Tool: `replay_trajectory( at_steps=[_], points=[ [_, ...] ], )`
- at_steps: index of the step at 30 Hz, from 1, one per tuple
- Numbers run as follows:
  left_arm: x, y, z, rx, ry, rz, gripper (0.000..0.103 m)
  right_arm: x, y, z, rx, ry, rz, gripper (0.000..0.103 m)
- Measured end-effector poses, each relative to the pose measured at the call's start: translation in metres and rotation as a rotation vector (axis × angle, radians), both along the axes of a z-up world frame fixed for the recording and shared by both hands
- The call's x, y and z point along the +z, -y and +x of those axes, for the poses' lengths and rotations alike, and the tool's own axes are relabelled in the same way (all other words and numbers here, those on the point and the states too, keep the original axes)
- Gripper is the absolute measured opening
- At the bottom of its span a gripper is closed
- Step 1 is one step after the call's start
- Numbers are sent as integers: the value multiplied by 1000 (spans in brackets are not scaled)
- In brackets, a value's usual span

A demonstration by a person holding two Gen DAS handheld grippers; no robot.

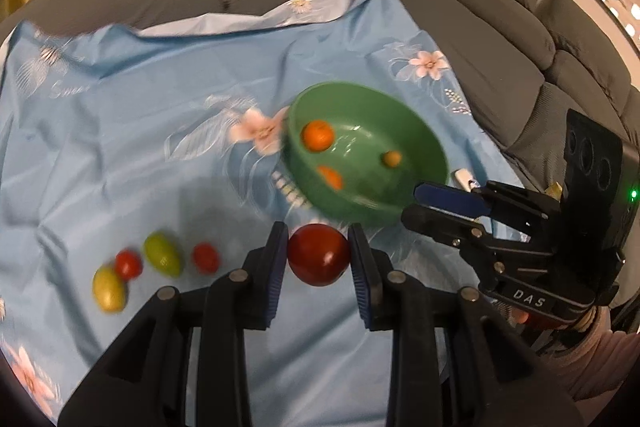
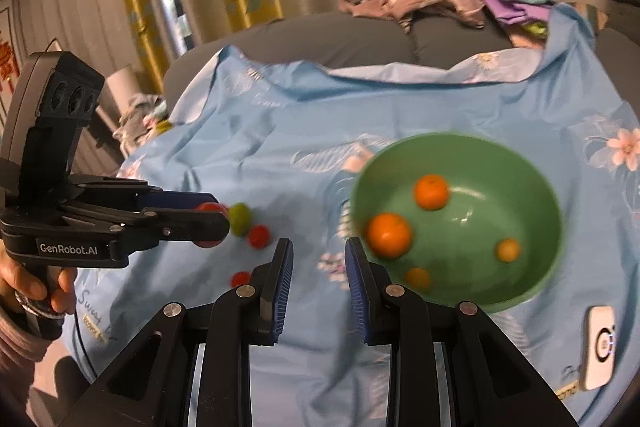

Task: Organize fruits
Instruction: 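Carry both cherry tomatoes over the green bowl and open both grippers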

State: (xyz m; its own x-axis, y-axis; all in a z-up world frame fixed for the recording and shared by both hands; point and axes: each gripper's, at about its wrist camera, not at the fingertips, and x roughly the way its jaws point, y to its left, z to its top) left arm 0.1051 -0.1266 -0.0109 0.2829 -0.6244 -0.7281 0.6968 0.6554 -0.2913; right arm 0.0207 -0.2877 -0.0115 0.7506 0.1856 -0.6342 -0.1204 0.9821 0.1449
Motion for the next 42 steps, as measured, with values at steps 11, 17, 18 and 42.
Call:
replay_trajectory(
  at_steps=[11,17,18,42],
  points=[
    [5,66,18,-87,24,-1,30,4,47,7,-104,21,8,29],
    [-2,59,27,-61,2,16,30,-3,50,10,-90,19,23,29],
    [-1,62,28,-69,1,10,30,-4,51,11,-92,17,29,29],
    [-12,-57,35,166,-7,21,31,-102,-101,60,409,-261,-61,29]
  ],
)
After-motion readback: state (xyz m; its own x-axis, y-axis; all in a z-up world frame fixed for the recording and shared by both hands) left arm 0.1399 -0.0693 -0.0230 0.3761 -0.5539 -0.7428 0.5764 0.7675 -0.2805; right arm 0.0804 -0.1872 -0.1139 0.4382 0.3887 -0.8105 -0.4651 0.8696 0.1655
